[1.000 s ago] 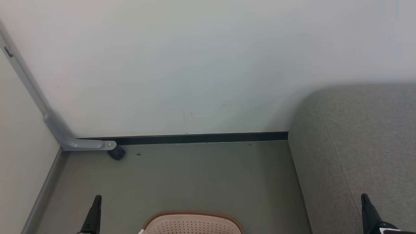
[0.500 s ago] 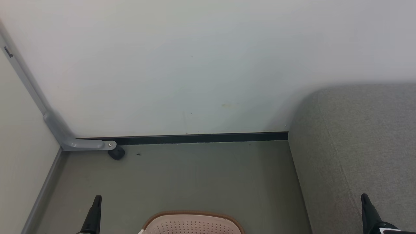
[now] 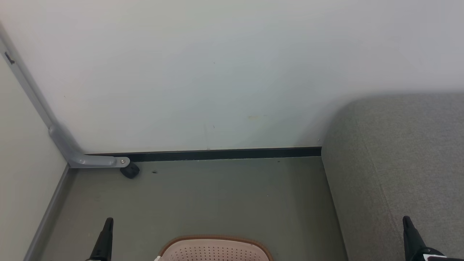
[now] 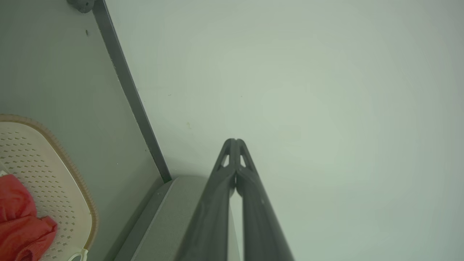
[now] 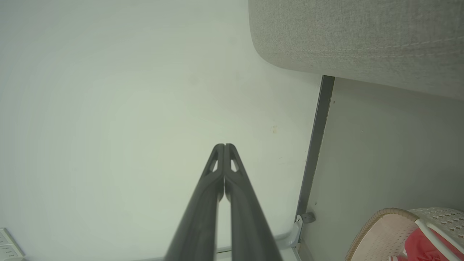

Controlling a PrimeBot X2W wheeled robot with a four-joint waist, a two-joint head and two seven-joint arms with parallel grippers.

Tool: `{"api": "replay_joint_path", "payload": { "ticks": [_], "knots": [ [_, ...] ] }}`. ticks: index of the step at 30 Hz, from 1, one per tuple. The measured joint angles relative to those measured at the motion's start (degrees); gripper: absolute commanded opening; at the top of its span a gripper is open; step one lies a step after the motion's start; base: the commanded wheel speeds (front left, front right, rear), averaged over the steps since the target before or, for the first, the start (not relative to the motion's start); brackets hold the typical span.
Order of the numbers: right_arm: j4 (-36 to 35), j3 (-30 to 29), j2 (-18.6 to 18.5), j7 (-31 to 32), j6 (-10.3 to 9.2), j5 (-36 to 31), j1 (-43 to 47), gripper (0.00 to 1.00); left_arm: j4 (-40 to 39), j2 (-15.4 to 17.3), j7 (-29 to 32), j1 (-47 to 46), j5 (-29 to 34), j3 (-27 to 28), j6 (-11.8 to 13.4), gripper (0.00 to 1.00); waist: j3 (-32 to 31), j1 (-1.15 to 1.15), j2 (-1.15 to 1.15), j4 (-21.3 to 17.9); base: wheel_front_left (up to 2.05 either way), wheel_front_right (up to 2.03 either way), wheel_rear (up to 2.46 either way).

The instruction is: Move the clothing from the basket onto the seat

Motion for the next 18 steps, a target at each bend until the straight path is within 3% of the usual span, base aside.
{"api": "replay_joint_path", "payload": {
  "ticks": [18],
  "knots": [
    [0.0, 0.0, 0.0, 0.0, 0.0, 0.0, 0.0, 0.0, 0.0, 0.0, 0.0, 0.0, 0.0, 0.0, 0.0, 0.0, 0.0, 0.0, 0.0, 0.0, 0.0, 0.0, 0.0]
  ]
}}
